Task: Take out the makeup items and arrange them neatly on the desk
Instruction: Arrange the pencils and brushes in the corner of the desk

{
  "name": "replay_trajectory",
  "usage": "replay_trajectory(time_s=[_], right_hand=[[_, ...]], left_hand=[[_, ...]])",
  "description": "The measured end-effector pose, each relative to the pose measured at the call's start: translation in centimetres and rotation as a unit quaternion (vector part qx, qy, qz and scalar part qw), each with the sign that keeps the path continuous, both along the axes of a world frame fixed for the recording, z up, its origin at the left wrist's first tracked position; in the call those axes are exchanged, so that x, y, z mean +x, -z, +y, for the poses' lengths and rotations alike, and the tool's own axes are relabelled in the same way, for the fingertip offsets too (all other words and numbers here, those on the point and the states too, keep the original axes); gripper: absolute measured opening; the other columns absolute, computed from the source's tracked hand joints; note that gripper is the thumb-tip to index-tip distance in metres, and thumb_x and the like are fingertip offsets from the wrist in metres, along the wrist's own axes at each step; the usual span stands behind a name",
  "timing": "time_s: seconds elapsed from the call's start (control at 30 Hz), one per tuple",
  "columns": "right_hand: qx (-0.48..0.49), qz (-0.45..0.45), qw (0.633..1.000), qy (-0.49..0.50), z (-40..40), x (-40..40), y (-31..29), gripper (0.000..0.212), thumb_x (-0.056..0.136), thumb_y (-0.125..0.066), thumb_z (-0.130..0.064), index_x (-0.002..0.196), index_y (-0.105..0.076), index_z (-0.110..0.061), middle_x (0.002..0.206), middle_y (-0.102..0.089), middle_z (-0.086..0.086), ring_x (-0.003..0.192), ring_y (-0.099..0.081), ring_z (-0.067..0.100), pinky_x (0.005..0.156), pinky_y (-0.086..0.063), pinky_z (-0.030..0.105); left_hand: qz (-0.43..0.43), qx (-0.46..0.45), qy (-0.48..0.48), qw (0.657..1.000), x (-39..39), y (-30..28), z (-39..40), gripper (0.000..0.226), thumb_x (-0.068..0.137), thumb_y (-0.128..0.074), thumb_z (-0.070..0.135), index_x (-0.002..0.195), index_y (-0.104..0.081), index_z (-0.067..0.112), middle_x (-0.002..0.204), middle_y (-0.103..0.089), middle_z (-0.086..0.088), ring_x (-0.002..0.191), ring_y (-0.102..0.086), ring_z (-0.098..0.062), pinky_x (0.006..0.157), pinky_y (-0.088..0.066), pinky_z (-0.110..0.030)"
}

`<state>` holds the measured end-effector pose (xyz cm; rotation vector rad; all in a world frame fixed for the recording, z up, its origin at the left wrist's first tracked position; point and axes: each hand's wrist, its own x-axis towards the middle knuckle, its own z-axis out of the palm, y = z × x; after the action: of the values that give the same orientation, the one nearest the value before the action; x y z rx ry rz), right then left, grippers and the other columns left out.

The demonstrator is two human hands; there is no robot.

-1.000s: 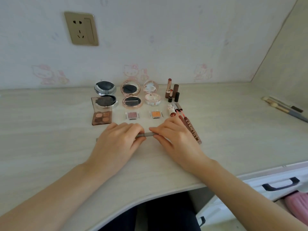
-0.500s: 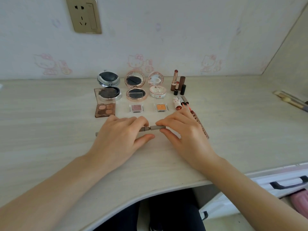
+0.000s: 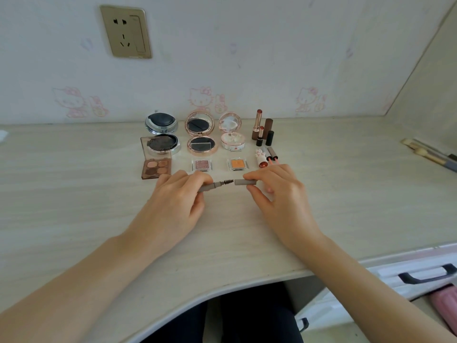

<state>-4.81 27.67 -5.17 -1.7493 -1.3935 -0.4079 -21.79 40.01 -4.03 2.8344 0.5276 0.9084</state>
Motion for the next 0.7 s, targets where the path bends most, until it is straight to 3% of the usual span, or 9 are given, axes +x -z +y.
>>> replay_trajectory(time_s=[0.1, 0.2, 0.3, 0.37, 0.43, 0.5, 0.6, 0.7], right_hand=[[0.02, 0.015, 1.0, 0.007, 0.0, 0.0, -0.2, 0.018, 0.082, -0.071, -0.007, 0.099, -0.072, -0.013, 0.086, -0.058, -0.014, 0.092, -0.054, 0.016, 0.083, -0.045, 0.025], [0.035, 0.072, 0.997, 0.007, -0.2, -0.1, -0.4, 0.019, 0.082, -0.071, -0.01, 0.099, -0.072, -0.018, 0.083, -0.059, -0.025, 0.083, -0.053, 0.009, 0.075, -0.043, 0.017], [0.028, 0.174, 0.984, 0.005, -0.4, -0.1, -0.8, 0.02, 0.085, -0.07, -0.017, 0.095, -0.069, -0.034, 0.086, -0.061, -0.021, 0.07, -0.05, 0.004, 0.066, -0.038, 0.007], [0.022, 0.21, 0.978, 0.007, -0.6, 0.0, -1.2, 0.02, 0.085, -0.07, -0.02, 0.091, -0.066, -0.04, 0.086, -0.06, -0.018, 0.07, -0.051, -0.003, 0.064, -0.037, 0.004], [0.022, 0.208, 0.978, 0.008, -0.9, 0.2, -1.8, 0.017, 0.085, -0.07, -0.018, 0.093, -0.069, -0.033, 0.077, -0.058, -0.024, 0.073, -0.05, -0.009, 0.063, -0.037, 0.003], [0.018, 0.199, 0.98, 0.011, -1.4, 0.5, -2.2, 0.015, 0.085, -0.069, -0.017, 0.095, -0.07, -0.029, 0.078, -0.06, -0.027, 0.077, -0.053, -0.002, 0.064, -0.039, 0.008], [0.021, 0.225, 0.974, 0.011, -2.3, 1.8, -2.7, 0.012, 0.087, -0.067, -0.02, 0.097, -0.069, -0.027, 0.083, -0.065, -0.011, 0.076, -0.058, 0.004, 0.063, -0.044, 0.01], [0.017, 0.25, 0.968, 0.033, -3.1, 3.8, -2.5, 0.016, 0.086, -0.066, -0.026, 0.101, -0.065, -0.034, 0.081, -0.065, -0.012, 0.073, -0.058, 0.001, 0.06, -0.043, 0.008]], left_hand=[[-0.049, -0.009, 0.018, 0.999, 0.0, -0.1, 0.2, 0.027, 0.081, -0.063, -0.004, 0.104, -0.064, 0.011, 0.088, -0.063, 0.001, 0.079, -0.06, -0.021, 0.07, -0.05, -0.039], [-0.1, -0.015, 0.02, 0.995, 0.3, -0.5, 0.1, 0.025, 0.08, -0.067, -0.001, 0.102, -0.068, 0.009, 0.094, -0.065, 0.002, 0.079, -0.06, -0.01, 0.074, -0.047, -0.018], [-0.159, -0.138, 0.003, 0.978, 0.8, -1.0, -0.5, 0.024, 0.078, -0.073, 0.0, 0.097, -0.07, 0.014, 0.084, -0.07, 0.008, 0.073, -0.066, -0.001, 0.072, -0.045, -0.005], [-0.188, -0.217, -0.004, 0.958, 1.5, -1.5, -1.1, 0.025, 0.077, -0.074, 0.003, 0.095, -0.071, 0.02, 0.079, -0.069, 0.016, 0.074, -0.066, 0.003, 0.067, -0.049, -0.007], [-0.192, -0.246, -0.005, 0.95, 2.5, -2.0, -1.7, 0.025, 0.077, -0.075, 0.008, 0.09, -0.07, 0.029, 0.076, -0.068, 0.021, 0.074, -0.065, 0.003, 0.063, -0.049, -0.008], [-0.196, -0.295, -0.002, 0.935, 3.7, -2.5, -2.1, 0.026, 0.078, -0.075, 0.012, 0.087, -0.067, 0.034, 0.077, -0.07, 0.016, 0.071, -0.065, -0.001, 0.061, -0.048, -0.011], [-0.192, -0.336, -0.002, 0.922, 5.7, -2.9, -2.9, 0.02, 0.077, -0.077, 0.016, 0.092, -0.07, 0.027, 0.076, -0.071, 0.01, 0.066, -0.066, -0.007, 0.063, -0.051, -0.017], [-0.172, -0.36, 0.015, 0.917, 7.9, -2.8, -3.9, 0.02, 0.078, -0.077, 0.02, 0.096, -0.067, 0.025, 0.073, -0.071, 0.012, 0.062, -0.066, -0.005, 0.066, -0.055, -0.024]])
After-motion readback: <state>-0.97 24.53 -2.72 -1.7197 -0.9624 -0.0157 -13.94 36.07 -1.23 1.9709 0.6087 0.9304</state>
